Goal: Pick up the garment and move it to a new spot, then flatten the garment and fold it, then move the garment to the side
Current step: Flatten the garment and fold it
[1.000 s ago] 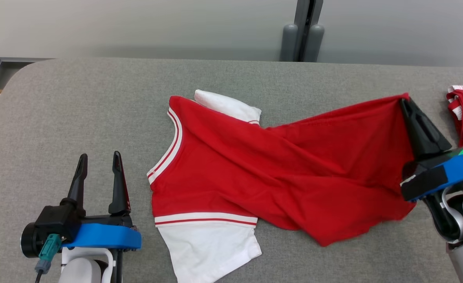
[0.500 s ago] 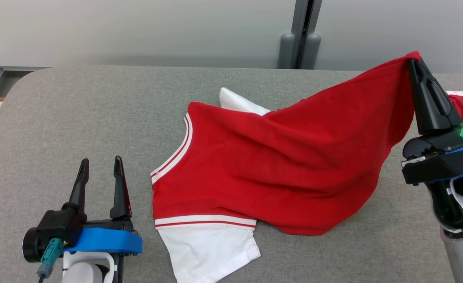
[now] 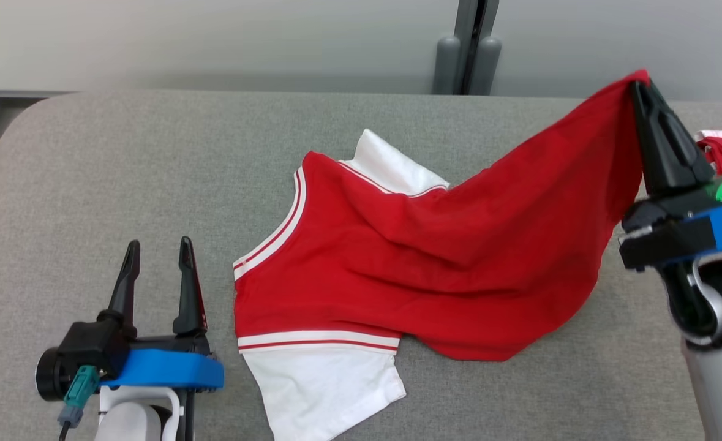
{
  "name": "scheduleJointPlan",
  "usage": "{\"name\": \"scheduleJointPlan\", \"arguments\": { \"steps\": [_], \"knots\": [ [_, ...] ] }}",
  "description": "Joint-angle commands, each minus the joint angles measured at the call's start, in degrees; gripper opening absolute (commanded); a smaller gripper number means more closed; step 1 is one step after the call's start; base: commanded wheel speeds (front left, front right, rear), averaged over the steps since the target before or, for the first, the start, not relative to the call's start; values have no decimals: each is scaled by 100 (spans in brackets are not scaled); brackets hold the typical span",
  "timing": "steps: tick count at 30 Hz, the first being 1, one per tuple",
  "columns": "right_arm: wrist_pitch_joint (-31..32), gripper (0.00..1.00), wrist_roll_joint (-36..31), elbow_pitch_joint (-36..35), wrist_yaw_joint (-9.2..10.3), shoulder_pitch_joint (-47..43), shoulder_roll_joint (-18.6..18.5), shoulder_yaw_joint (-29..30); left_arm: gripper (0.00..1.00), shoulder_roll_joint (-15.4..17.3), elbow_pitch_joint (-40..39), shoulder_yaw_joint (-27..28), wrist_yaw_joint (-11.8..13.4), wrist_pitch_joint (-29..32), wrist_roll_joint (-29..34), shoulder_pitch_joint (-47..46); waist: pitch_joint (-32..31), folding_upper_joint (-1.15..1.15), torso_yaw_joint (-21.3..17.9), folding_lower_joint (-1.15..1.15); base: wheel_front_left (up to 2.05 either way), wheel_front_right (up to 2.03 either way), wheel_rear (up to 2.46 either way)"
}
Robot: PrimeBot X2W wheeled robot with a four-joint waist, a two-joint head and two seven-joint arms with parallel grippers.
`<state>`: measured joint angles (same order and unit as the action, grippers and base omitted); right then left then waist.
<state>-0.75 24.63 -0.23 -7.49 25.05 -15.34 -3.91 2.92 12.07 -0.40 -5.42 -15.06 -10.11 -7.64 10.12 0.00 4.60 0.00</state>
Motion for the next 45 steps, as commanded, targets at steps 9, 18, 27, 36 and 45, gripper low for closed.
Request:
{"name": "scheduleJointPlan", "arguments": {
  "steps": [9,18,27,36,45],
  "knots": [
    [-284,0,-200,1682,-1,1611,256,-577,100,-6,2,-141,1,-14,-106,-449,434,0,298,0,0,0,0],
    [-998,0,-397,4182,-1,2979,829,-1336,100,-5,73,-385,57,-14,-253,-706,661,0,696,0,0,0,0],
    [-1369,100,-87,5579,-1,3270,1200,-2204,100,-6,97,-398,96,-14,-285,-724,720,0,748,0,0,0,0],
    [-1447,100,218,5129,-1,2777,683,-2332,100,-5,53,-131,64,-14,-118,-508,477,0,343,0,0,0,0],
    [-1449,100,229,4036,-1,1275,-89,-1448,100,-4,-3,8,44,-14,-25,-256,217,0,4,0,0,0,0]
  ]
}}
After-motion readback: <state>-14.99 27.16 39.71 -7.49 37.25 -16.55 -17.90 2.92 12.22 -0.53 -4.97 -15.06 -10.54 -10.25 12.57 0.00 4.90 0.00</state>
